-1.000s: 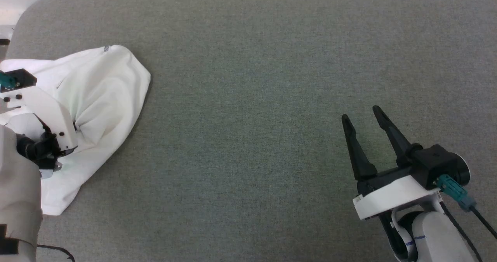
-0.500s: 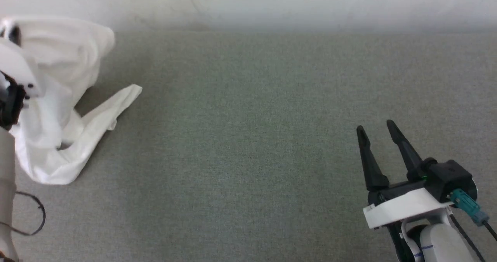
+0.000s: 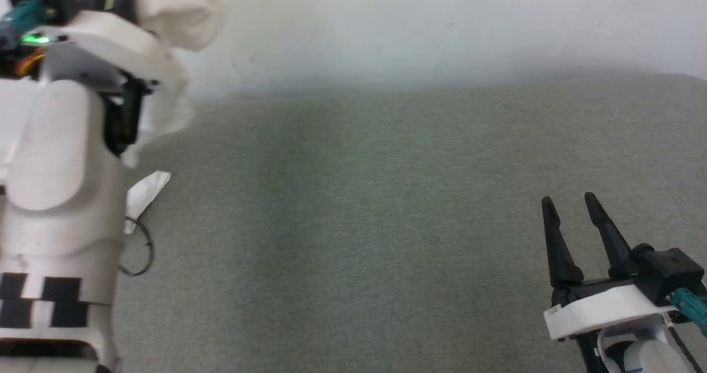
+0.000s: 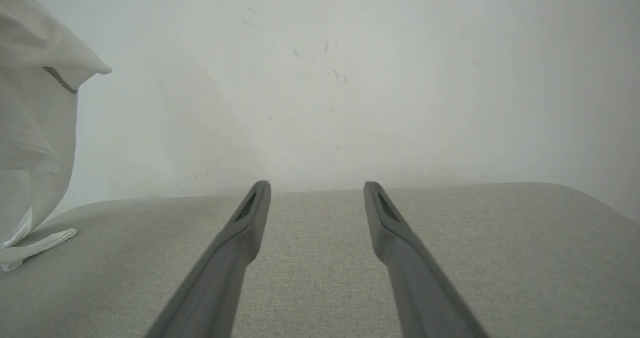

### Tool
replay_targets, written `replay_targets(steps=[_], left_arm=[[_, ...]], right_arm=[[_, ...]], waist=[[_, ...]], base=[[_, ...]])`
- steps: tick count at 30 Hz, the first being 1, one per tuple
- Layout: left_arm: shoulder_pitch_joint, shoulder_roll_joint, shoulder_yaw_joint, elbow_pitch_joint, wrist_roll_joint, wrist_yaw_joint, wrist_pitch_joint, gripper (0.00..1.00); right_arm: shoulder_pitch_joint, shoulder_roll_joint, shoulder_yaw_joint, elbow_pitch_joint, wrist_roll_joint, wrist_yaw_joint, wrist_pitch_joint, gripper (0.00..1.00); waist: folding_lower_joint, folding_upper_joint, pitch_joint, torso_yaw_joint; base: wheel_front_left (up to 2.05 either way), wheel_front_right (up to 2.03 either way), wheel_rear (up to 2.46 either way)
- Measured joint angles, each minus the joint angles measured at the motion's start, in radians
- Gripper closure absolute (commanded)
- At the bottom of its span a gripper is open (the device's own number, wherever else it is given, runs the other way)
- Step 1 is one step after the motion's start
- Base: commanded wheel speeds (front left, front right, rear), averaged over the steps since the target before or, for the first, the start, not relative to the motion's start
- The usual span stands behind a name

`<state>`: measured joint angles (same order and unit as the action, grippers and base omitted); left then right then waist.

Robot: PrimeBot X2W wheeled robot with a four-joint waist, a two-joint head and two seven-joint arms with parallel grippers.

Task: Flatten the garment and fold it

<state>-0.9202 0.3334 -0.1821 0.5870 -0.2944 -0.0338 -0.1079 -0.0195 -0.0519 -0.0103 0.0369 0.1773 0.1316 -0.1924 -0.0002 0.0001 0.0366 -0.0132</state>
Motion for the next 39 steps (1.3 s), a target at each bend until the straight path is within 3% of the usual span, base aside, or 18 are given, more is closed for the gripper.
replay_targets(steps=[7,13,19,25,26,28,29,39], left_arm=[[0.044,-0.146,-0.06,-0.158,-0.04,0.0,-0.006,1.0],[0.18,-0.255,-0.113,-0.272,-0.115,0.005,-0.001,1.0],[0.478,-0.27,-0.161,-0.265,-0.168,0.055,-0.003,1.0],[0.699,-0.239,-0.208,-0.198,-0.155,0.08,0.005,1.0],[0.72,-0.238,-0.211,-0.195,-0.16,0.079,0.005,0.91],[0.753,-0.239,-0.217,-0.19,-0.171,0.076,0.011,0.42],[0.768,-0.241,-0.215,-0.196,-0.182,0.07,0.002,0.0],[0.801,-0.246,-0.168,-0.421,-0.146,0.07,-0.148,0.0]], right_arm=[[0.005,0.0,-0.016,-0.024,0.0,0.0,0.01,0.0],[0.014,-0.001,-0.03,-0.029,0.001,0.0,0.016,0.0],[0.019,-0.001,-0.022,-0.025,0.009,0.0,0.015,0.0],[0.022,0.0,-0.007,-0.018,0.008,0.0,0.016,0.0],[0.024,0.0,-0.006,-0.017,0.008,0.0,0.016,0.0],[0.024,0.0,0.002,-0.012,0.007,0.0,0.016,0.0],[0.024,0.0,0.006,-0.01,0.007,0.0,0.016,0.0],[0.061,0.0,0.008,-0.023,-0.011,0.0,0.035,0.0]], waist=[[0.0001,0.0,-0.008,-0.092],[0.0001,0.0,0.012,-0.146],[0.0003,0.0,0.043,-0.161],[0.0003,0.0,0.047,-0.135],[0.0002,0.0,0.046,-0.127],[0.0002,0.0,0.04,-0.114],[0.0002,0.0,0.035,-0.108],[0.0001,0.0,-0.018,-0.061]], base=[[0.0,0.0,0.0],[0.0,0.0,0.0],[0.0,0.0,0.0],[0.0,0.0,0.0],[0.0,0.0,0.0],[0.0,0.0,0.0],[0.0,0.0,0.0],[0.0,0.0,0.0]])
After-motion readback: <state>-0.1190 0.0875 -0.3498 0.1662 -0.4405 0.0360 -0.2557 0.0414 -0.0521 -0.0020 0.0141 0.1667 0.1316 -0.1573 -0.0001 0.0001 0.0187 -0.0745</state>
